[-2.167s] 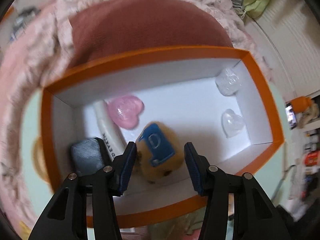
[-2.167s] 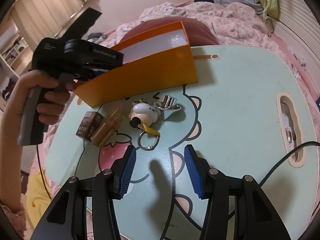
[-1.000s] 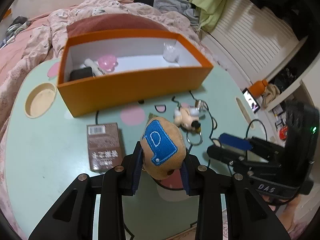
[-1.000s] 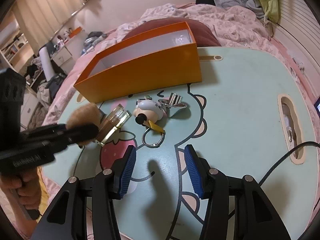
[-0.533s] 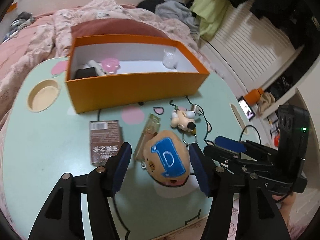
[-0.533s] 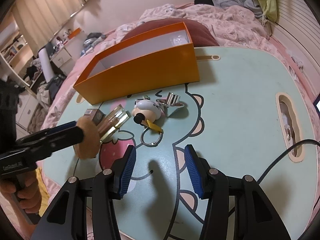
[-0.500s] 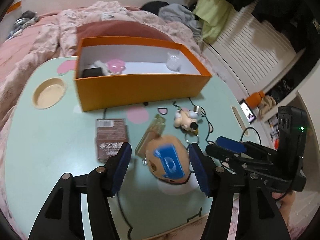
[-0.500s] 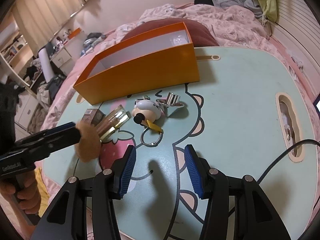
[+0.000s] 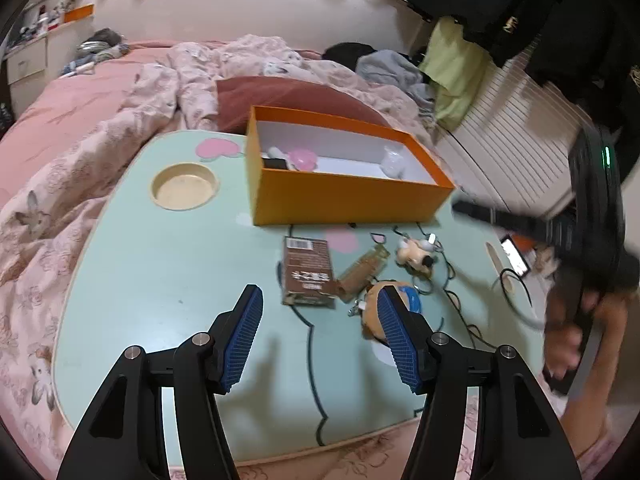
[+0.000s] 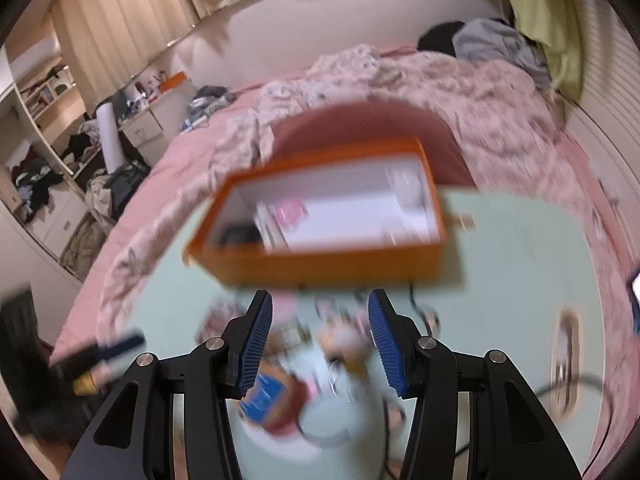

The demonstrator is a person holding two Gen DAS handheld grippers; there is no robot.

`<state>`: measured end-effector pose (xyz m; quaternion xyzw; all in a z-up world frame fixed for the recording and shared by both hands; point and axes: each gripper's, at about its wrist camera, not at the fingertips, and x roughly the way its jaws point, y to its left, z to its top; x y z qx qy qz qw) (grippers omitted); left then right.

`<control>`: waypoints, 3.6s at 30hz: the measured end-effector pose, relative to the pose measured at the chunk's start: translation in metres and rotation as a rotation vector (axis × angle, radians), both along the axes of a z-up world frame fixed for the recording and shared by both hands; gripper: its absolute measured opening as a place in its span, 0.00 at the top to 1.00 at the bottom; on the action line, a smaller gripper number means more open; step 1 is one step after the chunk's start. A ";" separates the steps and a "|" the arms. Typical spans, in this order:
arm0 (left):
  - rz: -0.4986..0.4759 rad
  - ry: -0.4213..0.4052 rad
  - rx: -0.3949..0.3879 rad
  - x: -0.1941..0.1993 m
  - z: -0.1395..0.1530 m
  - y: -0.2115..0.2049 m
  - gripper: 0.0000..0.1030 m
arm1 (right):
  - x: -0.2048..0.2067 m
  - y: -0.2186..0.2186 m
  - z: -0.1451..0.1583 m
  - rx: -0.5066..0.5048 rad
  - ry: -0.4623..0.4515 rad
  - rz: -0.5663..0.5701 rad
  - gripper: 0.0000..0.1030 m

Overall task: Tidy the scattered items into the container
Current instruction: 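Carry the bear plush out and set it on the table with the left gripper, then grasp the pink heart in the box with the right gripper and lift, then lower the pink heart onto the table beside the bear and release, then grasp the white RED EARTH tube in the box with the left gripper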

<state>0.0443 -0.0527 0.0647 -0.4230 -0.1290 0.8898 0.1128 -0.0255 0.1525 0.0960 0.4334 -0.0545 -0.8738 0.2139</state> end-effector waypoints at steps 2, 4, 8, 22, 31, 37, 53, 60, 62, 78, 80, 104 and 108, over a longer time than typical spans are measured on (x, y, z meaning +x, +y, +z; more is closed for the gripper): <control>0.005 -0.003 -0.002 0.000 -0.002 -0.002 0.41 | -0.024 -0.015 0.006 -0.005 -0.018 0.014 0.52; -0.003 -0.011 0.003 0.001 -0.003 -0.004 0.41 | -0.052 -0.033 0.005 -0.007 -0.064 0.030 0.52; 0.019 -0.013 -0.004 0.002 -0.005 -0.012 0.41 | -0.114 -0.068 -0.019 0.048 -0.187 0.034 0.58; 0.076 -0.033 0.024 0.004 -0.009 -0.040 0.41 | -0.173 -0.129 -0.077 0.187 -0.349 0.064 0.67; 0.080 -0.030 0.040 0.006 -0.008 -0.041 0.41 | -0.148 -0.128 -0.078 0.372 -0.236 0.086 0.81; 0.069 -0.034 0.043 0.005 -0.009 -0.038 0.41 | -0.145 -0.099 -0.065 0.277 -0.195 0.049 0.81; 0.046 -0.033 0.018 0.006 -0.007 -0.021 0.41 | -0.018 -0.035 -0.018 0.111 -0.077 0.120 0.81; 0.024 -0.029 0.002 0.006 -0.004 -0.010 0.41 | 0.006 -0.014 -0.045 0.079 -0.124 0.101 0.81; 0.020 -0.031 -0.002 0.006 -0.004 -0.007 0.41 | 0.009 -0.011 -0.044 0.079 -0.123 0.089 0.81; 0.009 -0.035 -0.016 0.006 -0.004 -0.002 0.41 | 0.013 0.022 -0.033 -0.064 -0.060 -0.019 0.52; 0.011 -0.036 -0.016 0.006 -0.004 -0.001 0.41 | 0.015 0.029 -0.028 -0.055 -0.044 -0.037 0.52; 0.013 -0.097 -0.012 -0.094 0.041 0.023 0.48 | 0.083 0.019 -0.048 -0.011 0.108 -0.104 0.52; 0.008 -0.265 -0.029 -0.156 0.025 0.037 0.70 | 0.082 0.020 -0.053 -0.030 0.078 -0.100 0.52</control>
